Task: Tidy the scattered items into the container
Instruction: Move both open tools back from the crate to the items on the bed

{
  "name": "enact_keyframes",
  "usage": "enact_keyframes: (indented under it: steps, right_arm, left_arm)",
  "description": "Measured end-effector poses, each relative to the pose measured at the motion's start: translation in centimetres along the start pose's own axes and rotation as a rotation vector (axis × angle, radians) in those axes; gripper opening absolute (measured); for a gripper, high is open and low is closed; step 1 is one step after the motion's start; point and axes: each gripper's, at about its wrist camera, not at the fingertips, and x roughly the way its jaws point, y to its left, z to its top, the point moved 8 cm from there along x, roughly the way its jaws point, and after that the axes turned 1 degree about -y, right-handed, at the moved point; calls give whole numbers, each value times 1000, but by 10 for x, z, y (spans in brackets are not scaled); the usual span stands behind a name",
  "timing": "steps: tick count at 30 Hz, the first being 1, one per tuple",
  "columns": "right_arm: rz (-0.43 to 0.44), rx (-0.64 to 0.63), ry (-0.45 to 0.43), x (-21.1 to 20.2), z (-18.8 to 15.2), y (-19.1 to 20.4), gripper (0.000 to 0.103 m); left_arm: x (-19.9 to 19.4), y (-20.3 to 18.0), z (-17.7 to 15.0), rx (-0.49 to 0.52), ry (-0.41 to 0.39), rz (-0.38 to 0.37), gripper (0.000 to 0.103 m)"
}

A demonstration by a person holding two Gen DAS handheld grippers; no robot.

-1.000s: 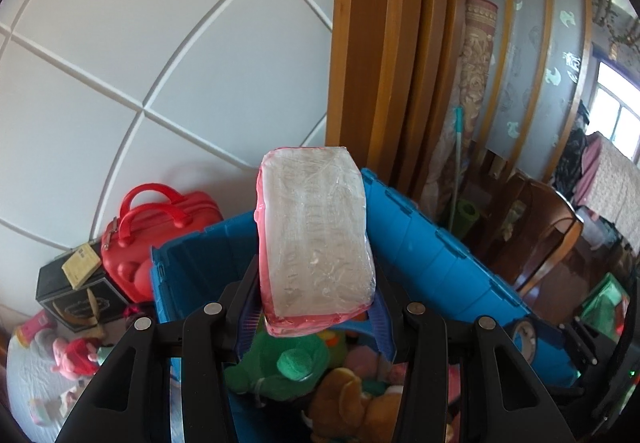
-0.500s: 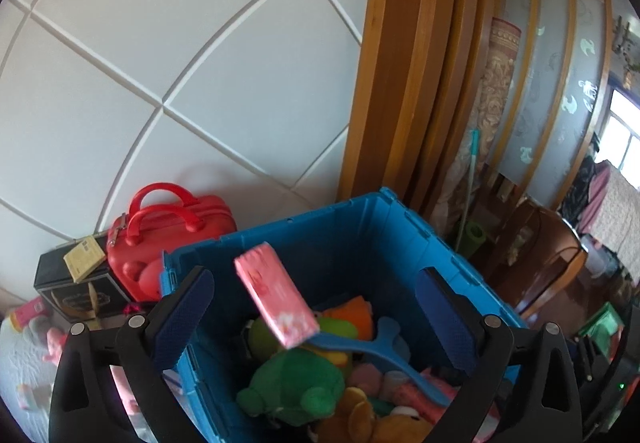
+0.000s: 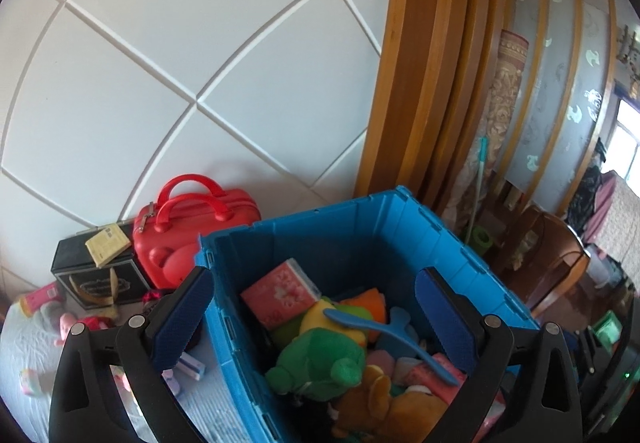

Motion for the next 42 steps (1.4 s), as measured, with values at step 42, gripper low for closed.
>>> enact_keyframes:
  steps: [42]
  right_arm:
    - [249,-253,15,-9,-13,367,102]
  left_arm:
    - [-157,363,-179,-202,65,235,102]
